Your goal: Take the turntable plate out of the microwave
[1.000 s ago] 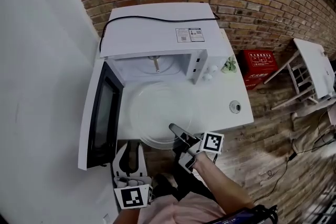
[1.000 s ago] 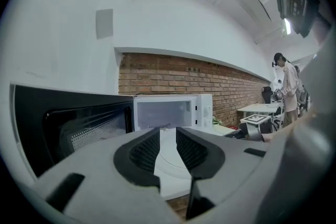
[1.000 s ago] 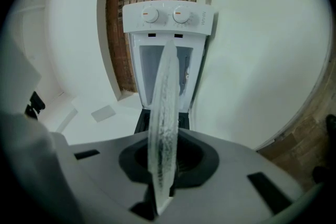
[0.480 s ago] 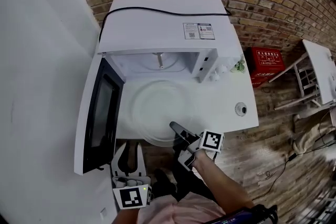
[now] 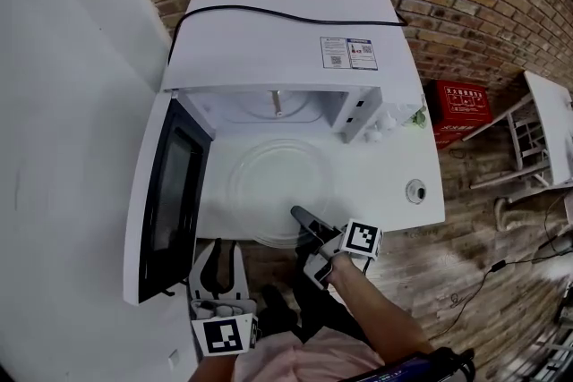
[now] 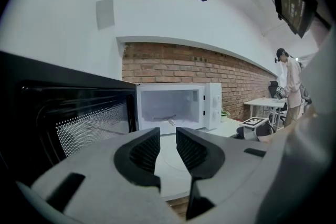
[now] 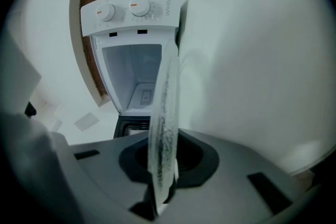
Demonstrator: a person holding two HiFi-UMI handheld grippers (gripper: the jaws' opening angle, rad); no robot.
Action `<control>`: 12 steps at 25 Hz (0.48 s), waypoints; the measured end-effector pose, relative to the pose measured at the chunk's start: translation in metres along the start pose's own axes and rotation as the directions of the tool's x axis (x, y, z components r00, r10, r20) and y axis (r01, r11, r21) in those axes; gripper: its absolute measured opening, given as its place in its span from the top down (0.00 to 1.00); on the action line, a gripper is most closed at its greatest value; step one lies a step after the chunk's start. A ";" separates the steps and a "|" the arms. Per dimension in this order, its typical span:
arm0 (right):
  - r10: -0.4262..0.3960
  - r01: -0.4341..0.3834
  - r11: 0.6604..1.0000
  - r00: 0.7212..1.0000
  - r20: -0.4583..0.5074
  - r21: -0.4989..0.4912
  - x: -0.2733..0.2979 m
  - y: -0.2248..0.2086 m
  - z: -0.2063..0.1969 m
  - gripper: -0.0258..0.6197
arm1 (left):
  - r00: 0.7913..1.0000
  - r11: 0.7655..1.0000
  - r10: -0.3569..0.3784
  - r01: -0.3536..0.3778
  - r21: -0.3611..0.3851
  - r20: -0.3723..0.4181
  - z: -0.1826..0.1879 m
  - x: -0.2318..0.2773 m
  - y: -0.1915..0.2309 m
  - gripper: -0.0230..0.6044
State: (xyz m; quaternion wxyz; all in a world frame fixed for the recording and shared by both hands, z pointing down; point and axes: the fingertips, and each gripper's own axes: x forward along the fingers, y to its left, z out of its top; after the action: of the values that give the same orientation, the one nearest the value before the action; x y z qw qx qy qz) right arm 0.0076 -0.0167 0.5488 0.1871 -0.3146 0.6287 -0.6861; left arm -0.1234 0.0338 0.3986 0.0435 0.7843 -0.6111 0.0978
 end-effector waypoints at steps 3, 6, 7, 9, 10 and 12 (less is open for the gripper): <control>-0.006 0.006 1.000 1.000 -0.008 -0.001 0.001 -0.002 0.001 0.91 | 1.000 1.000 0.004 -0.004 -0.001 -0.009 -0.003 0.001 0.001 0.81; -0.015 0.015 1.000 1.000 -0.013 0.011 0.004 -0.001 0.001 0.91 | 0.999 1.000 0.005 -0.005 -0.015 -0.034 -0.002 0.004 -0.001 0.81; -0.018 0.019 1.000 1.000 -0.015 0.014 0.005 -0.001 0.002 0.91 | 0.999 1.000 0.006 -0.007 -0.014 -0.039 -0.002 0.005 -0.001 0.81; -0.027 0.028 0.999 0.999 -0.020 0.020 0.006 -0.001 0.002 0.91 | 1.000 1.000 0.009 -0.009 -0.002 -0.027 -0.007 0.003 0.000 0.81; -0.032 0.032 0.999 0.999 -0.022 0.023 0.007 -0.001 0.003 0.91 | 1.000 1.000 0.010 -0.010 0.005 -0.020 -0.007 0.002 0.000 0.81; -0.036 0.037 0.999 0.999 -0.026 0.032 0.009 -0.001 0.003 0.91 | 1.000 1.000 0.016 -0.015 0.008 -0.020 -0.004 0.003 0.002 0.81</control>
State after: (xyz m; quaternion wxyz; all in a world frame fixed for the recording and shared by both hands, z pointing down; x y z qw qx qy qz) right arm 0.0029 -0.0248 0.5517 0.1719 -0.3142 0.6138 -0.7036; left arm -0.1252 0.0312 0.4034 0.0460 0.7787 -0.6163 0.1082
